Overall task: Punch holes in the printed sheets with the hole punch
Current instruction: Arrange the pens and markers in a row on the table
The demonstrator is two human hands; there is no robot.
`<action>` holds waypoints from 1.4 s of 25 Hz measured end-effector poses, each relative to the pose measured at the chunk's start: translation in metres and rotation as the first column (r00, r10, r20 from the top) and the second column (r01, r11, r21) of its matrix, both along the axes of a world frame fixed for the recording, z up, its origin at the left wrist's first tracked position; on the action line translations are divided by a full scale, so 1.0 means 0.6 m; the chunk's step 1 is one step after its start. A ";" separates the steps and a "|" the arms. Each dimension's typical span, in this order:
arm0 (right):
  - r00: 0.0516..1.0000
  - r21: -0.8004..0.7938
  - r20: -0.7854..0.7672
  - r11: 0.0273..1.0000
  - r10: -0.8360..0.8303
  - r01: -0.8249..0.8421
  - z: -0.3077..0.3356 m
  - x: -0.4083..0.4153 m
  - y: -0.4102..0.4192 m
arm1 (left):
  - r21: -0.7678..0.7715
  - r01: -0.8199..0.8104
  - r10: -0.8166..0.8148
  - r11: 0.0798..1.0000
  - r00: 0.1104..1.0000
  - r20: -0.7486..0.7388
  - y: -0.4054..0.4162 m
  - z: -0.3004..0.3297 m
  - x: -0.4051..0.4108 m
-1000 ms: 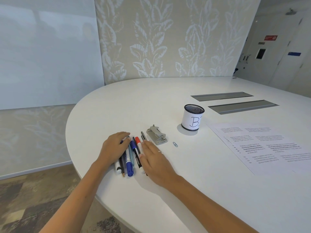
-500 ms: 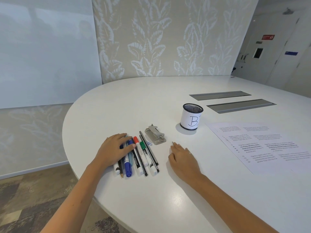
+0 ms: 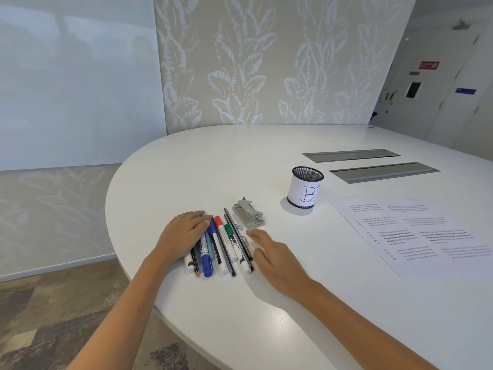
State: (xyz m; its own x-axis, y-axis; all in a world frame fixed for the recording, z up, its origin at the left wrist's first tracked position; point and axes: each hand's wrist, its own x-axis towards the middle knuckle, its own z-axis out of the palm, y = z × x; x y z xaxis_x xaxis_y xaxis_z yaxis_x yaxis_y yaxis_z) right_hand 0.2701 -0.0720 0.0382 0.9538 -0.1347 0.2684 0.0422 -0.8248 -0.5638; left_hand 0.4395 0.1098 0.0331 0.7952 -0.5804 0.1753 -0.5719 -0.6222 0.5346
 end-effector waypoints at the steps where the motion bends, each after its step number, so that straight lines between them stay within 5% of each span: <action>1: 0.997 0.092 0.071 0.995 -0.044 0.037 0.000 0.006 -0.004 | -0.022 0.000 0.000 1.000 1.000 -0.002 0.001 0.000 -0.001; 5: 0.958 0.149 0.217 0.976 -0.187 0.157 0.007 0.068 -0.029 | -0.048 0.007 -0.006 0.999 1.000 0.014 0.003 -0.001 -0.004; 9: 0.994 -0.036 -0.012 0.993 -0.111 0.111 0.013 0.132 -0.047 | -0.067 -0.025 0.023 0.997 0.999 -0.036 0.002 -0.001 -0.002; 13: 0.995 -0.145 -0.064 0.987 -0.073 0.063 0.005 0.149 -0.047 | -0.090 -0.040 0.036 0.995 0.998 -0.048 0.003 -0.005 -0.002; 35: 0.923 -0.153 -0.008 0.912 -0.385 0.380 -0.011 0.004 -0.209 | -0.078 -0.069 0.066 0.995 0.997 -0.034 0.004 -0.021 0.011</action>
State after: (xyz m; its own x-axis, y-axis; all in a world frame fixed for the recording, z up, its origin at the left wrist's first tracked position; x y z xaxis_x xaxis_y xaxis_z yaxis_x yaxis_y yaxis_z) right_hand 0.2724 -0.1971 0.0314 0.8469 -0.4534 0.2778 -0.3120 -0.8467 -0.4309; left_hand 0.4460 0.1120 0.0206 0.8381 -0.5103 0.1929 -0.5120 -0.6138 0.6009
